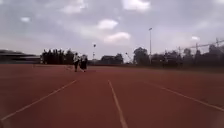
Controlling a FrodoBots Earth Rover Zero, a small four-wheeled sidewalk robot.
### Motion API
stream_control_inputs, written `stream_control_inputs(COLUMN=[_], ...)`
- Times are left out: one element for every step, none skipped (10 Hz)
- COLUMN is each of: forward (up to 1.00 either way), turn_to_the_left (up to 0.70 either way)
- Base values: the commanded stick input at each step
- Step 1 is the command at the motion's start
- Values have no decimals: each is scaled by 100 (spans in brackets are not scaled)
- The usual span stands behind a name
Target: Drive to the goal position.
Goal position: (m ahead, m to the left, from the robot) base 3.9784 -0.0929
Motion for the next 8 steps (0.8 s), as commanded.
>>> stream_control_inputs(forward=[45, 45, 45, 45, 45, 45, 45, 45], turn_to_the_left=[0, 0, 0, 0, 0, 0, 0, 0])
